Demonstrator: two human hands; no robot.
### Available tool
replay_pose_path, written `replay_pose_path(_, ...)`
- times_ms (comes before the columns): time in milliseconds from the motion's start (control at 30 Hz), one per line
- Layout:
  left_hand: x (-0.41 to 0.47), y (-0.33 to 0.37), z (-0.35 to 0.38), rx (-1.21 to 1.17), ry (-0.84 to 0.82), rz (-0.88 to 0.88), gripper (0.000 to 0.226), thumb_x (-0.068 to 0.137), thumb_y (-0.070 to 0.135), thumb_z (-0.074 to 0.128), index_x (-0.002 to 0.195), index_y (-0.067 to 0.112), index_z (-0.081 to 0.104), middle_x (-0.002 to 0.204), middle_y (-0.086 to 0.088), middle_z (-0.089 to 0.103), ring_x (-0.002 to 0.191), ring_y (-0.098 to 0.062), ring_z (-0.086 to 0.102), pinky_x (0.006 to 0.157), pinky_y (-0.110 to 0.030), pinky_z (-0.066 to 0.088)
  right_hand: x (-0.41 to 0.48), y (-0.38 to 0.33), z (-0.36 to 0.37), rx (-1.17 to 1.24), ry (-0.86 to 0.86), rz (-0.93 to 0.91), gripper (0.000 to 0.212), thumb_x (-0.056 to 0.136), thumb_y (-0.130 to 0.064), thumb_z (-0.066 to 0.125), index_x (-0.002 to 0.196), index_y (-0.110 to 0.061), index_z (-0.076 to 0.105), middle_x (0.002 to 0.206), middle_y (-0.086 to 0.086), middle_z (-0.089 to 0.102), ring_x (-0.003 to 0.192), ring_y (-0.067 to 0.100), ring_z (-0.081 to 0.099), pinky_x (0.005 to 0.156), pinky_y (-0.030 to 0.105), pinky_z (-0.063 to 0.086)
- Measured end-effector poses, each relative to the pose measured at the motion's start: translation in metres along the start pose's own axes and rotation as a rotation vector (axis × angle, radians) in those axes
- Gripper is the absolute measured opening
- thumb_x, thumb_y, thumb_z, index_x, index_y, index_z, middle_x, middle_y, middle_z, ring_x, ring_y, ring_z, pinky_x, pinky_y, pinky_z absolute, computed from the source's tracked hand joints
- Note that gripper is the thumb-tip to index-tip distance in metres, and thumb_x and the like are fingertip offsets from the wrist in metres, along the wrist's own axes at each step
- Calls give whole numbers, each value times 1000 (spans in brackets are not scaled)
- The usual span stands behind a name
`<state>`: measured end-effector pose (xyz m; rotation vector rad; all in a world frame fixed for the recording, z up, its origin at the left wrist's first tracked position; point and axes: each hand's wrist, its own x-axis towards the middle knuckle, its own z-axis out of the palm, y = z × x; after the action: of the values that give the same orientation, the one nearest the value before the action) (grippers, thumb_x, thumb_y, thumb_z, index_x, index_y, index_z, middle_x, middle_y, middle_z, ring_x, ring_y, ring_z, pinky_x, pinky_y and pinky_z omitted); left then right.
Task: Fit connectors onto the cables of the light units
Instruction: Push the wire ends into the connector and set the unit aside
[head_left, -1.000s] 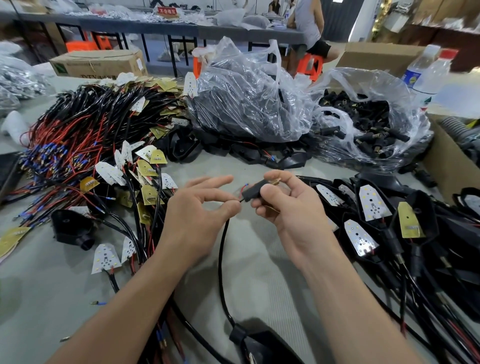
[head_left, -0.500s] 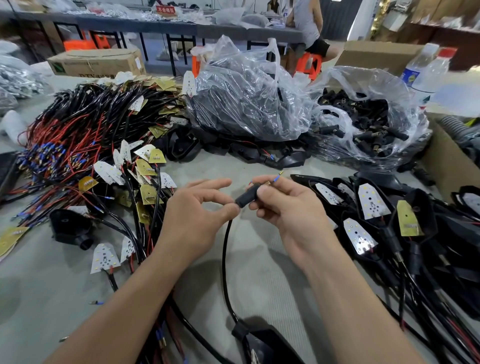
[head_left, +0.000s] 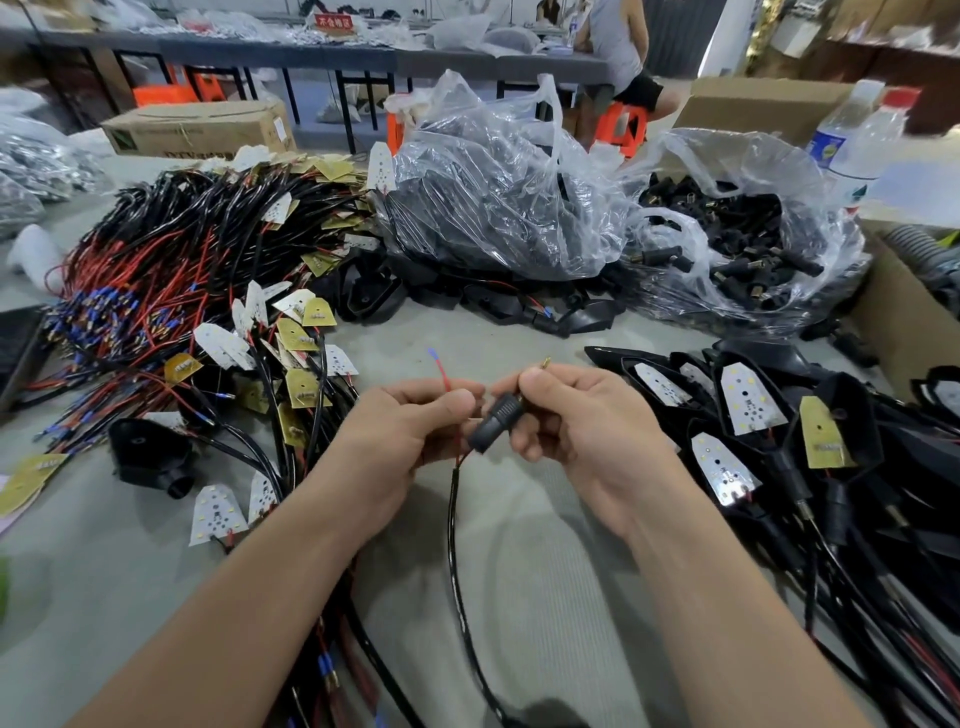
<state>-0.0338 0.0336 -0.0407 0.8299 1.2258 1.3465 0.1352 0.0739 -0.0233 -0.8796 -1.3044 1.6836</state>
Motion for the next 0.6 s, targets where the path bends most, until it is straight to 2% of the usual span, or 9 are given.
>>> replay_pose_path(67,1,1,2,24,128,87,18,95,-2,61,95,10,75,77,-4,77,61,-9,69,57,-18,56,2,1,0,47,150,-3,28,103,-8,51,86,-4,73,68,9,69,50,13,56,49,23,45)
replay_pose_path(133,0,2,4,82,146,148,25,99,-2,56,99,14,76,82,-3,79,67,-9,72,60,-18,57,4,3,3,140,303,-10,28,105,-9,50,86,-4,71,63,5,68,49,13,57,48,22,47)
replay_pose_path(233,-2,1,3,99,27,149,35,103,5,50,105,24,79,101,1,79,92,-6,72,73,-21,56,5,7,11,202,415,-39,30,106,-9,47,84,-6,68,62,6,70,47,12,61,45,21,49)
replay_pose_path(300,-3,3,0,18,-72,138,35,102,12,50,104,26,82,104,3,77,99,-6,69,84,-26,53,5,10,14,202,454,-61,31,107,-9,46,85,-5,67,62,6,71,46,11,62,45,21,50)
replay_pose_path(467,-3,8,-6,-147,-191,167,31,96,35,55,107,24,81,75,4,64,83,-9,62,84,-23,55,8,12,12,121,536,-131,30,107,-11,45,87,-5,66,60,6,69,45,15,60,44,23,49)
replay_pose_path(600,-5,7,-4,-95,-164,138,28,97,19,56,115,22,77,64,-4,60,71,-13,61,75,-21,55,10,13,11,60,552,-193,31,104,-7,46,80,-7,65,58,8,66,43,18,56,41,26,44)
